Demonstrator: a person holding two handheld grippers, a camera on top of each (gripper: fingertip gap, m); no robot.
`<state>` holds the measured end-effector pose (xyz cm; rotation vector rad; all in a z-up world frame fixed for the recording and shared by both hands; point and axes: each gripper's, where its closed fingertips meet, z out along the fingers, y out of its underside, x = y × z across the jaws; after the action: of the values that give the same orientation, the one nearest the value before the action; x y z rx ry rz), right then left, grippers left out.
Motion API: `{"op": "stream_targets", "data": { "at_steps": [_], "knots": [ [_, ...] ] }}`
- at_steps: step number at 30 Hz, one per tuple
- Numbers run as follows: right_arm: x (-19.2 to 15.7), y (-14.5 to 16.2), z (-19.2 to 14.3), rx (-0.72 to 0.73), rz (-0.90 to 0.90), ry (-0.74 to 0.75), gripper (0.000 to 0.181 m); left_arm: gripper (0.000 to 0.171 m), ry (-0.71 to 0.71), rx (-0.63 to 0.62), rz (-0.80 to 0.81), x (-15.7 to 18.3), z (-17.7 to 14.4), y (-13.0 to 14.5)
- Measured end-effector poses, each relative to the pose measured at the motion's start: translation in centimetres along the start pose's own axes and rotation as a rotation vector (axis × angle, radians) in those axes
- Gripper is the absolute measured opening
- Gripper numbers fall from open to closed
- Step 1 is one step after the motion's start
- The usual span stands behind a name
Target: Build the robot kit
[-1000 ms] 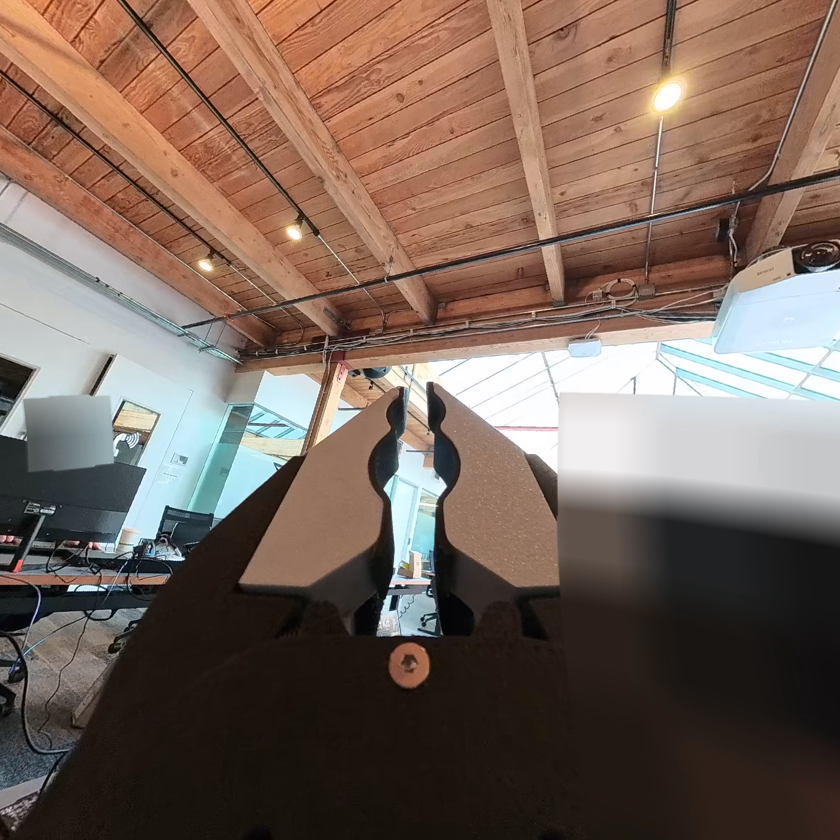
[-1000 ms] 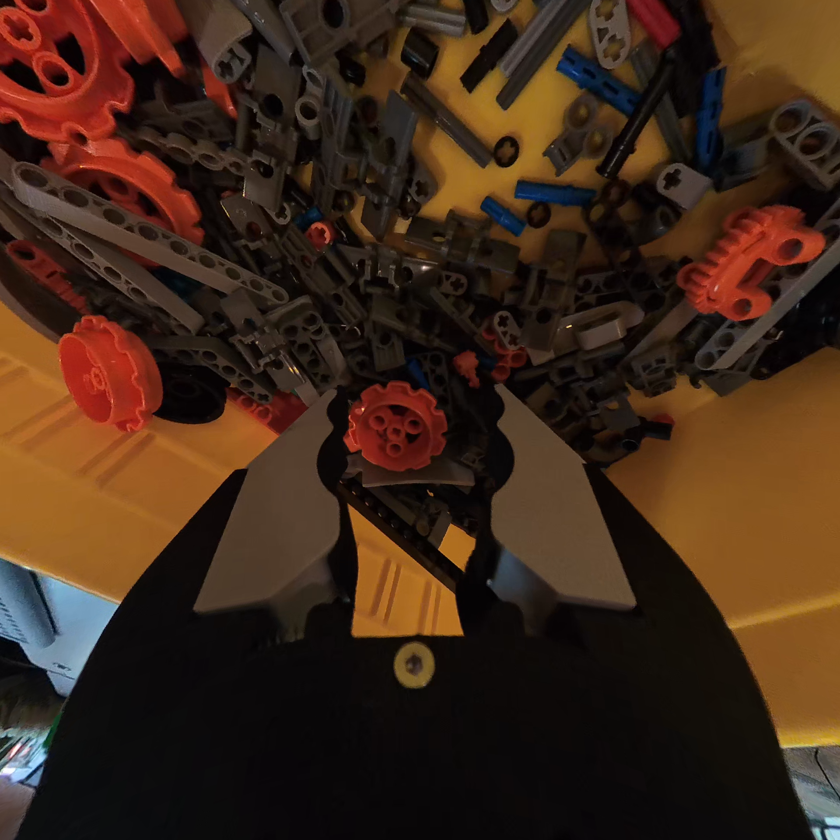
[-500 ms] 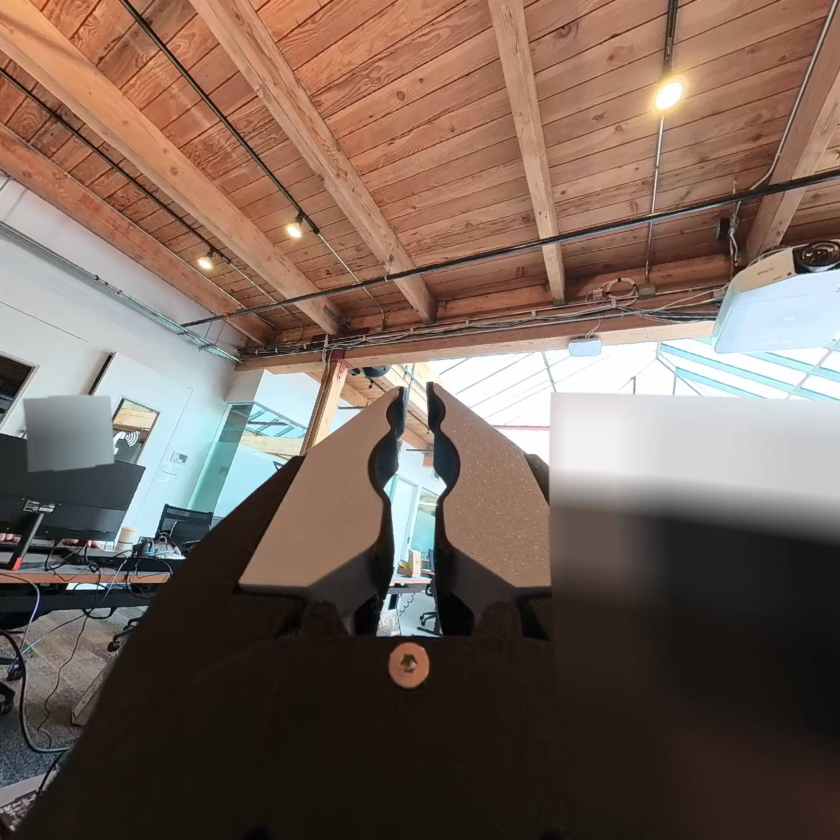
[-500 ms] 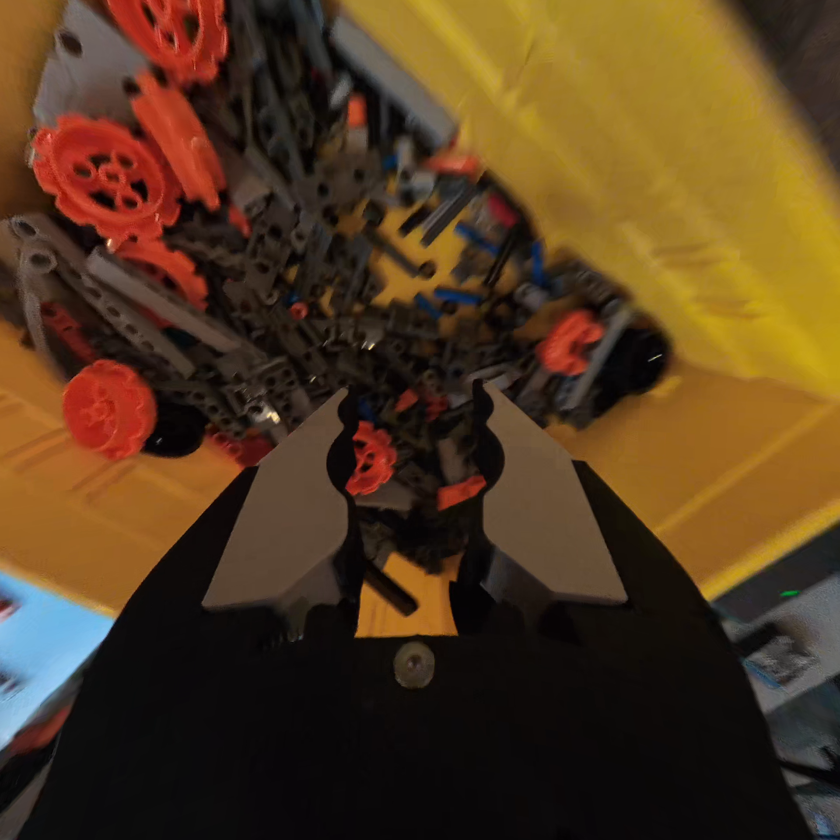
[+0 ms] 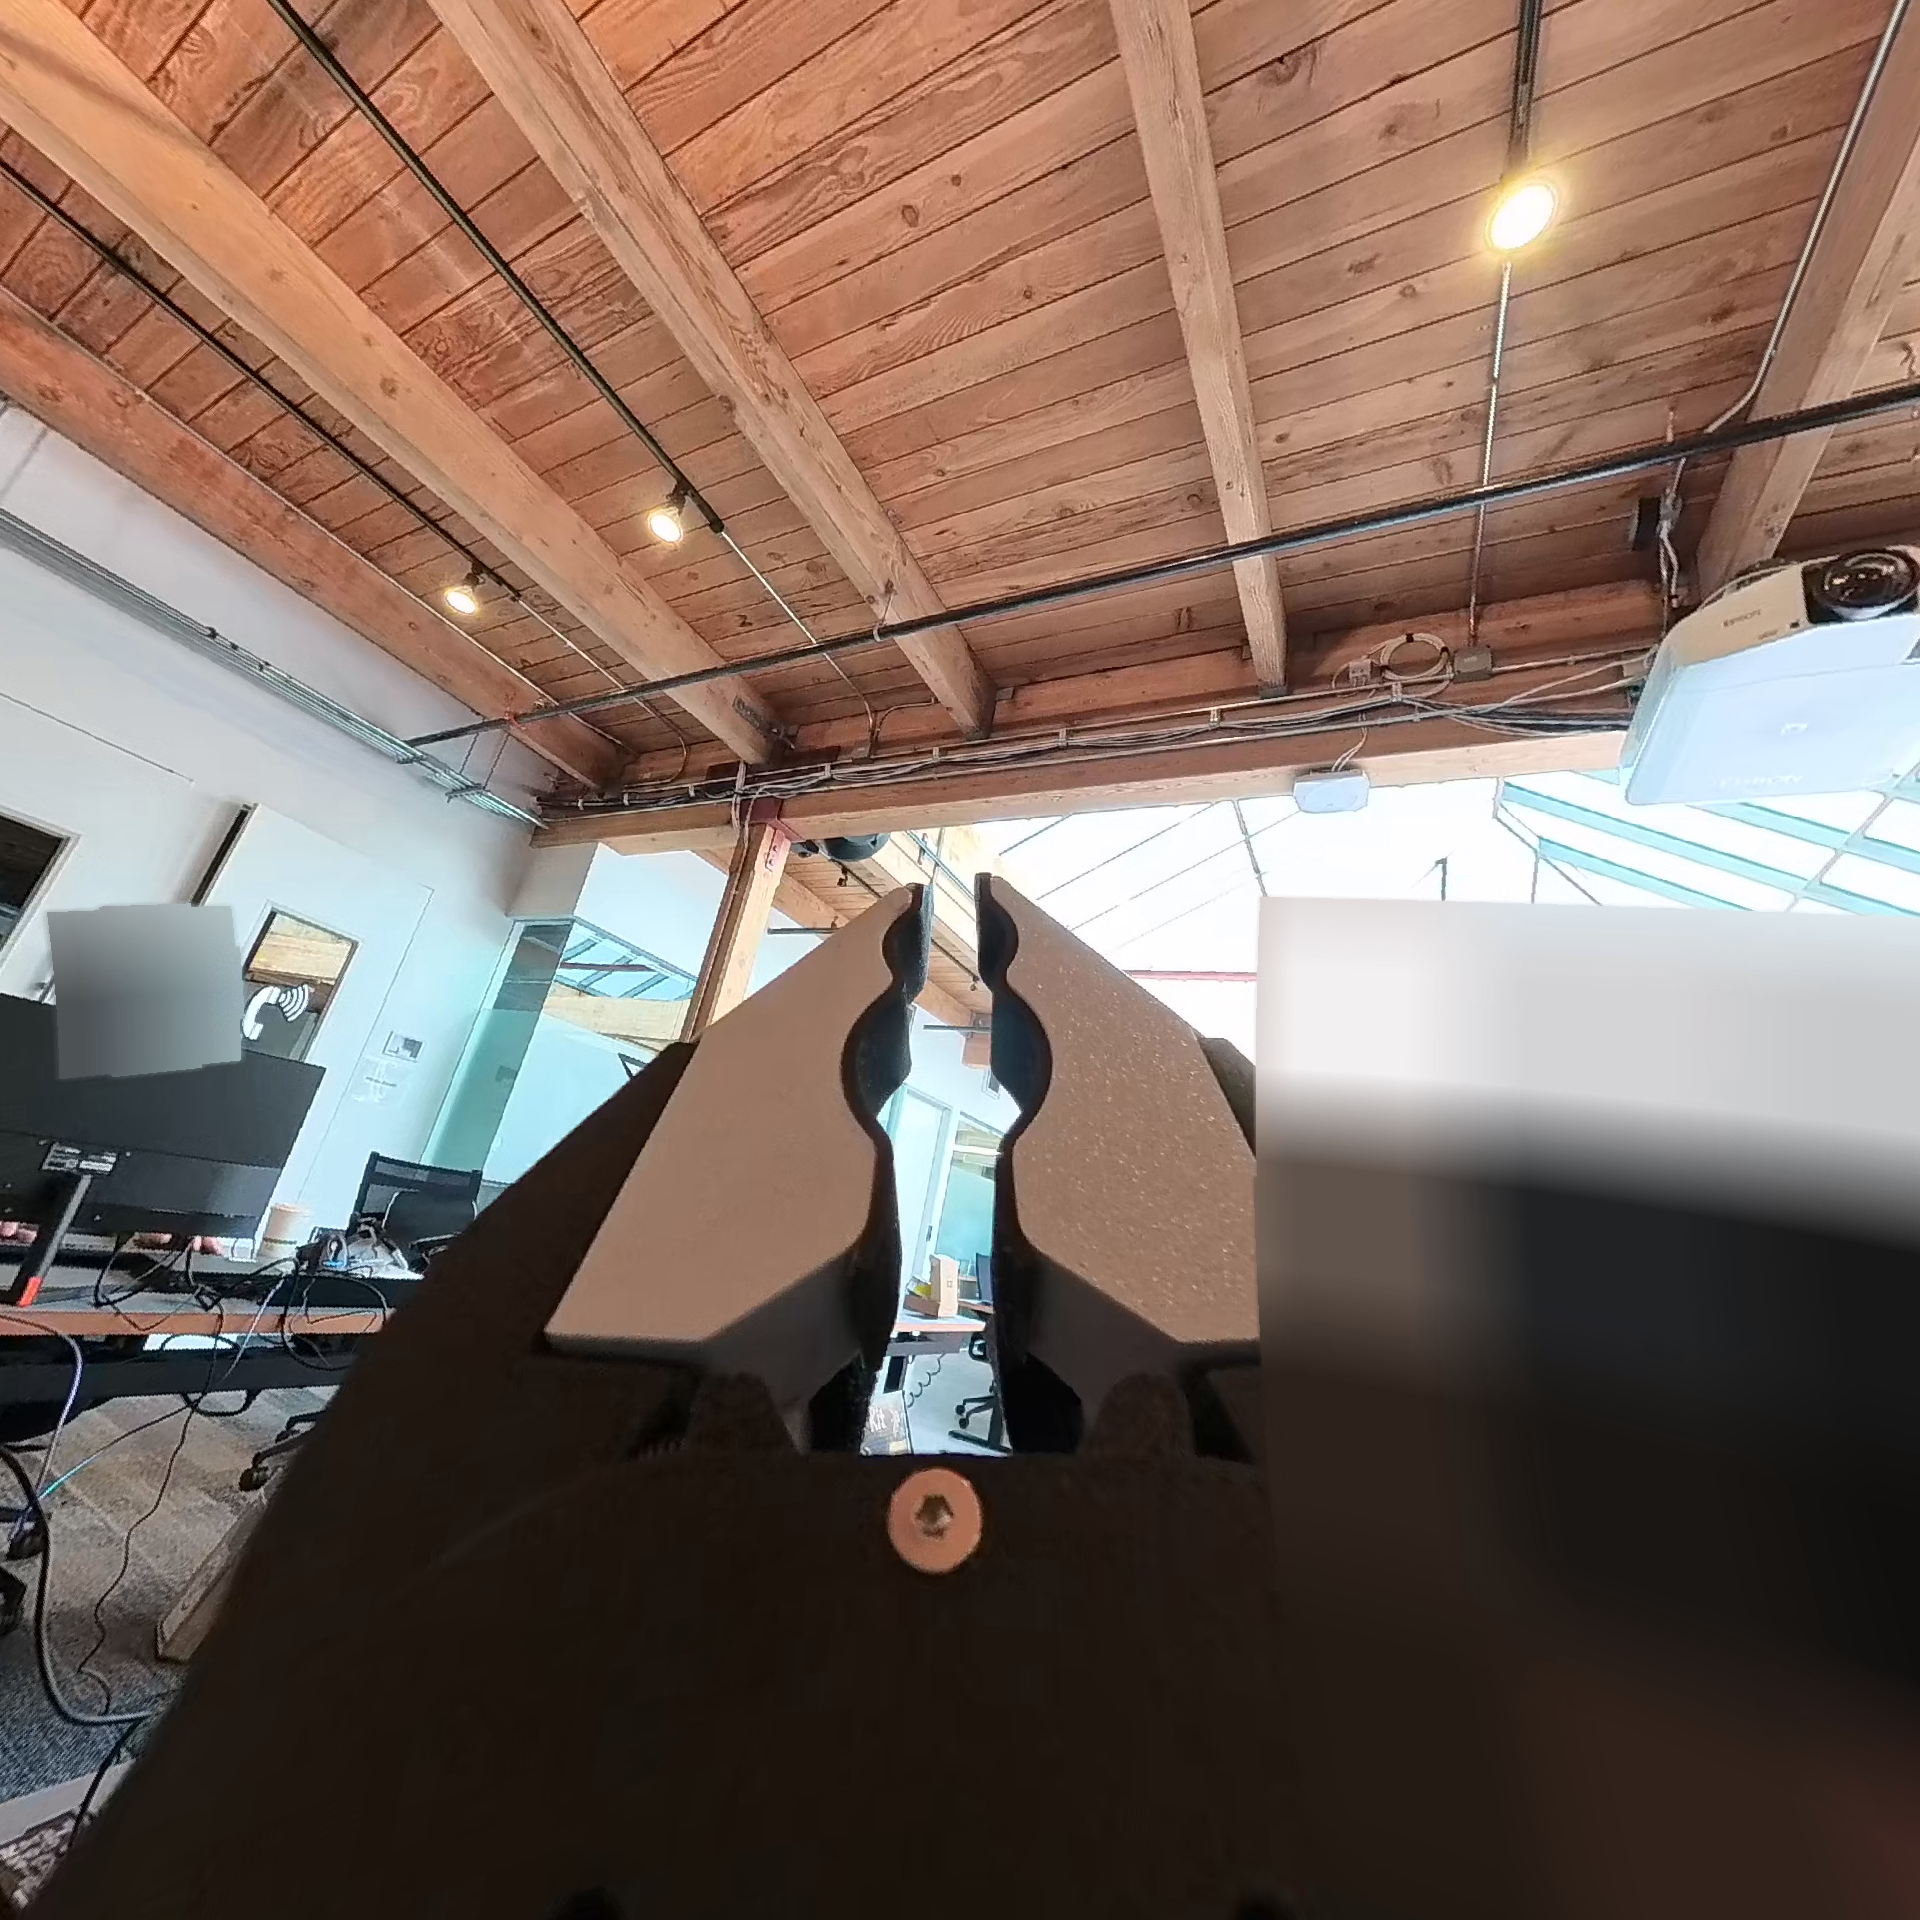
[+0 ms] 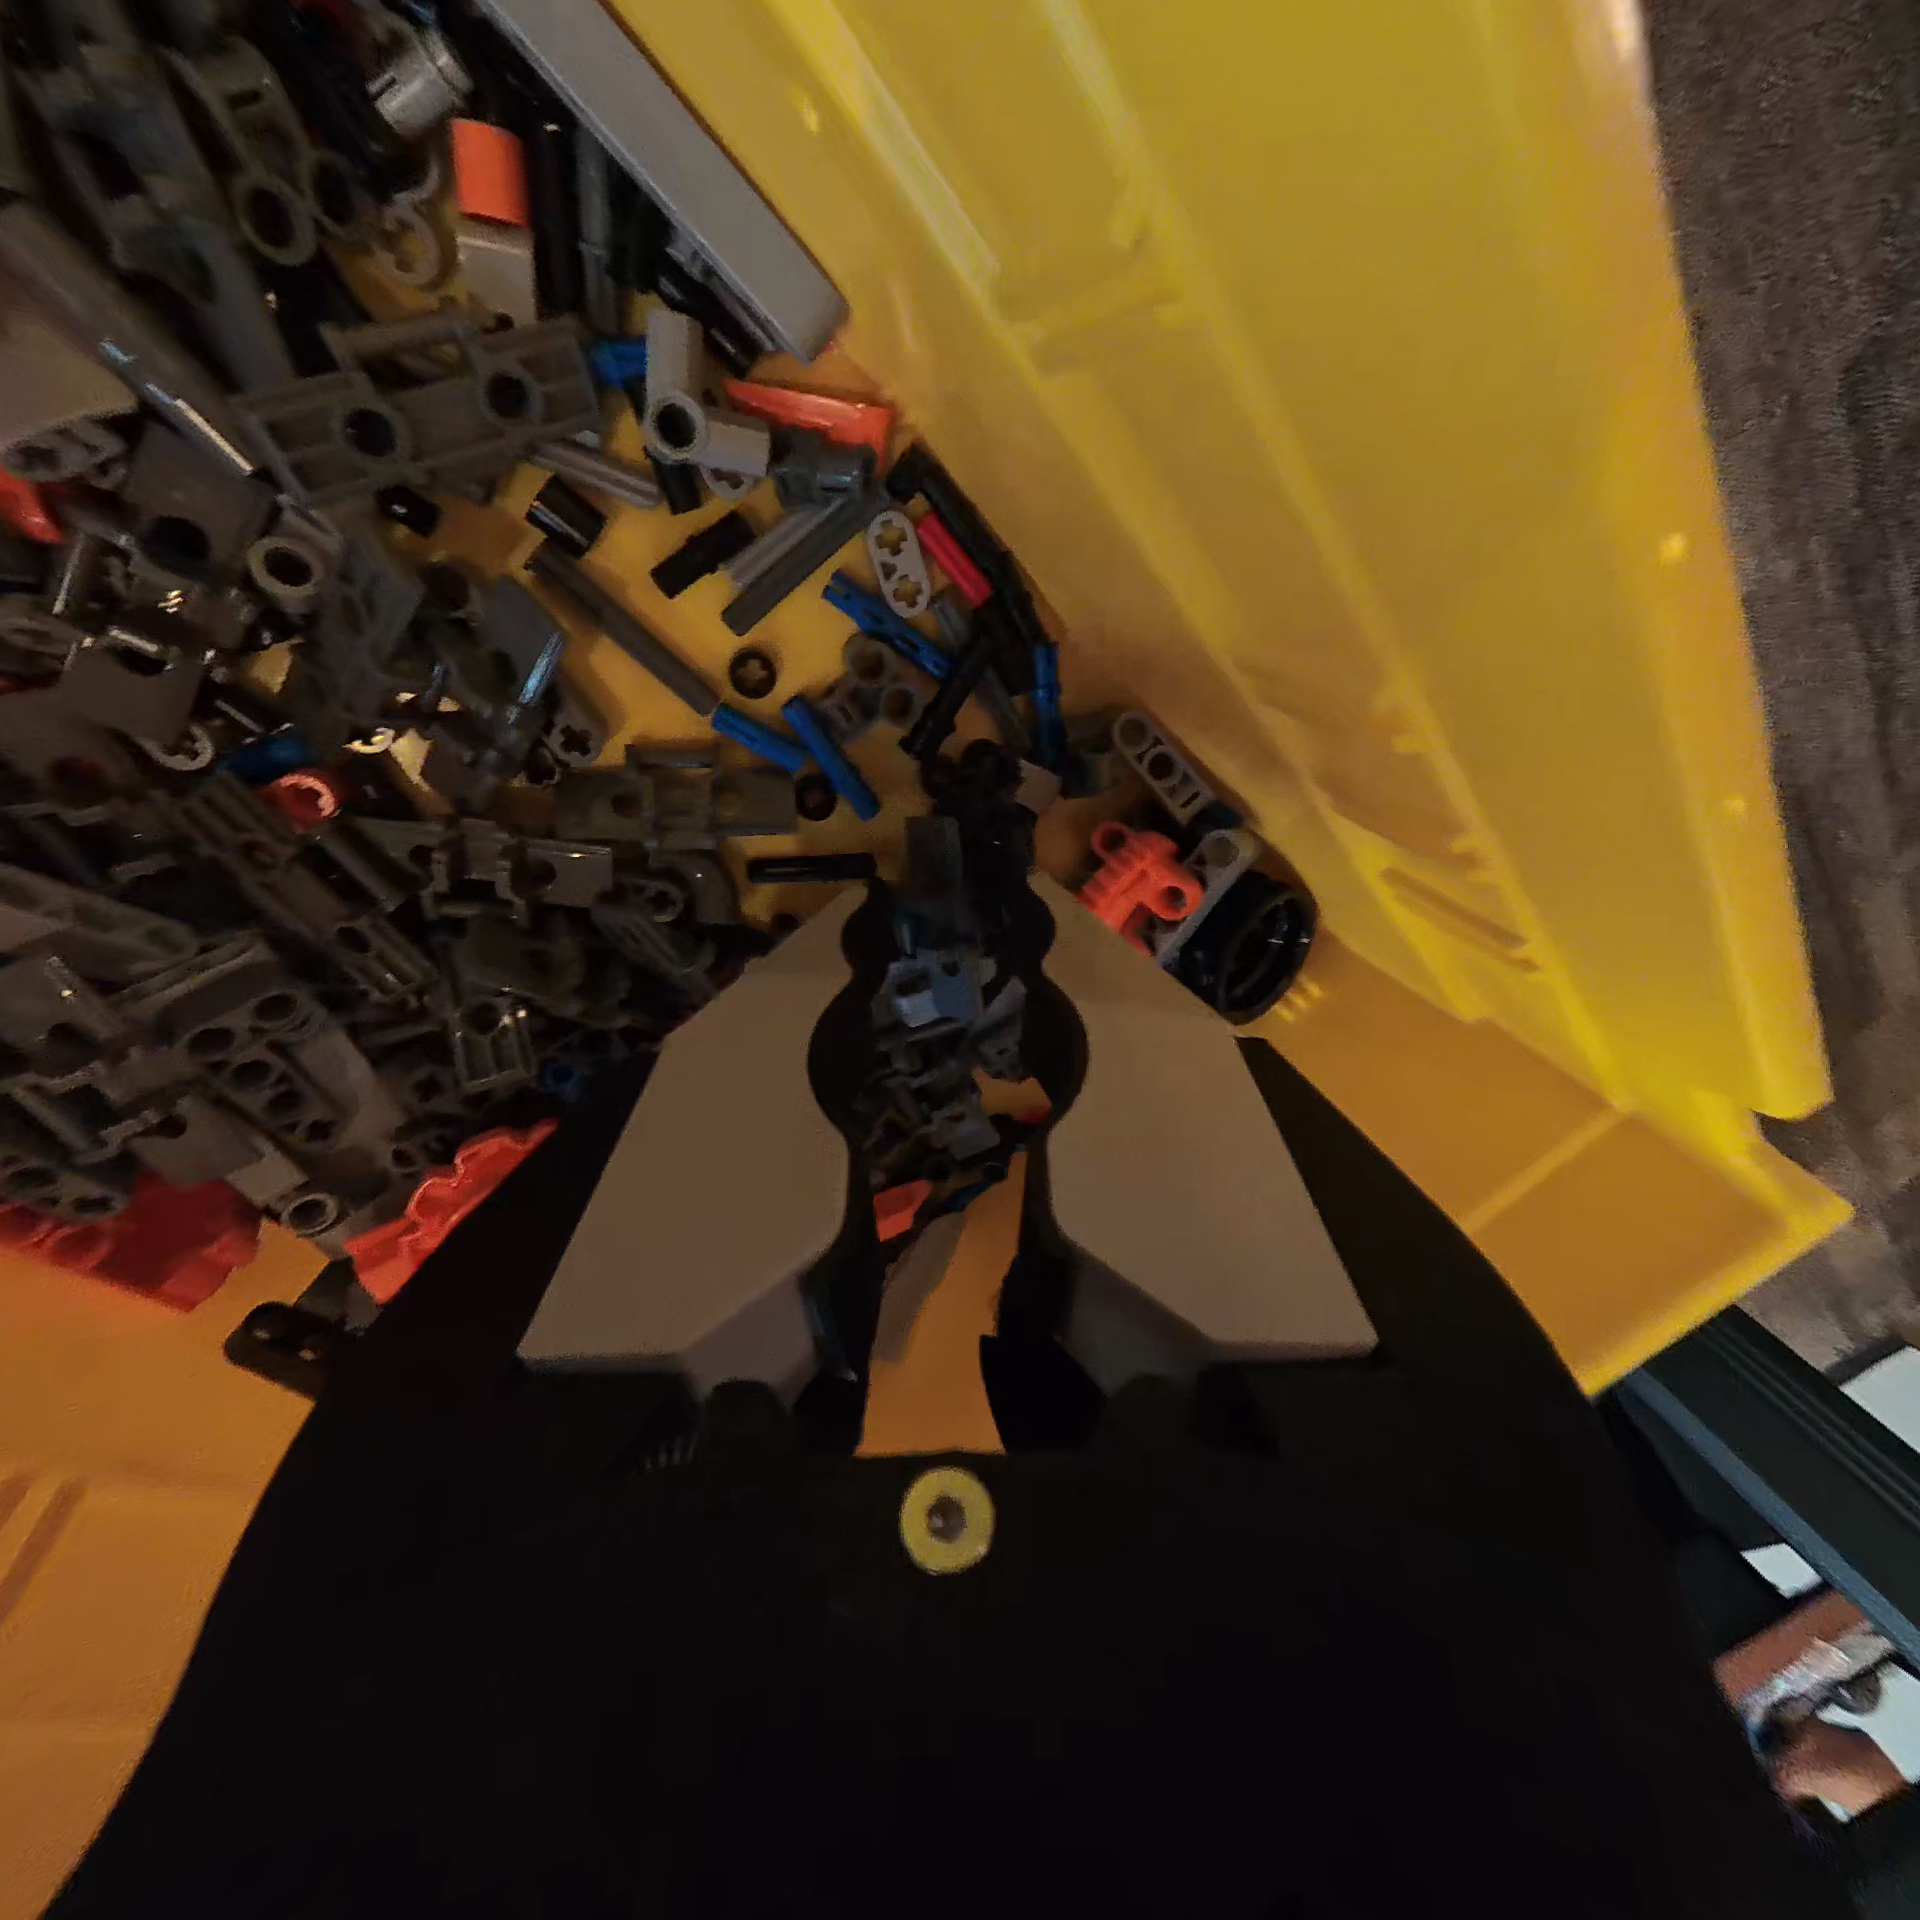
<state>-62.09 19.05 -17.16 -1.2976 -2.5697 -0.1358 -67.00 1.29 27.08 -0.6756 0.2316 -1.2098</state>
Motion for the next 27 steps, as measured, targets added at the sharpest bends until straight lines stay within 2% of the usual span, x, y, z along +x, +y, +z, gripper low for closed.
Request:
{"op": "stream_targets", "data": {
  "at_steps": [3, 8, 10, 12, 15, 17, 19, 21, 22, 24, 27],
  "knots": [
    [0.9, -0.1, -0.9, 0.015, -0.003, 0.054, 0.009, 0.006, -0.001, 0.003, -0.001, -0.1, 0.0, -0.1],
    [2.1, 0.8, -2.4, 0.034, 0.041, 0.1, 0.008, 0.006, -0.001, 0.001, -0.001, 0.0, 0.0, 0.0],
    [2.3, 1.0, -2.7, 0.059, 0.085, 0.085, 0.009, 0.006, 0.0, 0.001, -0.002, 0.0, 0.0, 0.0],
    [2.9, 1.6, -2.7, 0.056, 0.154, 0.088, 0.025, 0.006, 0.0, 0.001, -0.001, 0.0, 0.0, 0.0],
    [3.3, 2.3, -3.1, 0.049, 0.182, 0.095, 0.027, 0.006, 0.001, 0.002, -0.003, 0.0, 0.0, 0.0],
    [1.9, 1.8, -3.8, 0.096, 0.163, 0.027, 0.026, 0.006, 0.002, 0.004, -0.004, 0.0, -0.1, -0.1],
    [-1.4, 1.2, -4.4, 0.132, 0.146, -0.153, 0.028, 0.006, 0.001, 0.007, -0.002, 0.0, -0.1, -0.2],
    [-4.5, 1.4, -4.5, 0.1, 0.139, -0.306, 0.047, 0.006, 0.002, 0.008, -0.001, 0.1, -0.1, -0.2],
    [-5.6, 1.3, -4.4, 0.102, 0.122, -0.345, 0.048, 0.006, 0.002, 0.008, -0.001, 0.1, -0.1, -0.2],
    [-6.9, 1.3, -3.9, 0.093, 0.077, -0.368, 0.049, 0.006, 0.004, 0.005, -0.002, 0.1, -0.1, -0.1],
    [-6.7, 1.2, -2.6, 0.057, 0.061, -0.337, 0.062, 0.006, 0.002, 0.004, -0.001, 0.1, -0.1, -0.1]
  ]
}}
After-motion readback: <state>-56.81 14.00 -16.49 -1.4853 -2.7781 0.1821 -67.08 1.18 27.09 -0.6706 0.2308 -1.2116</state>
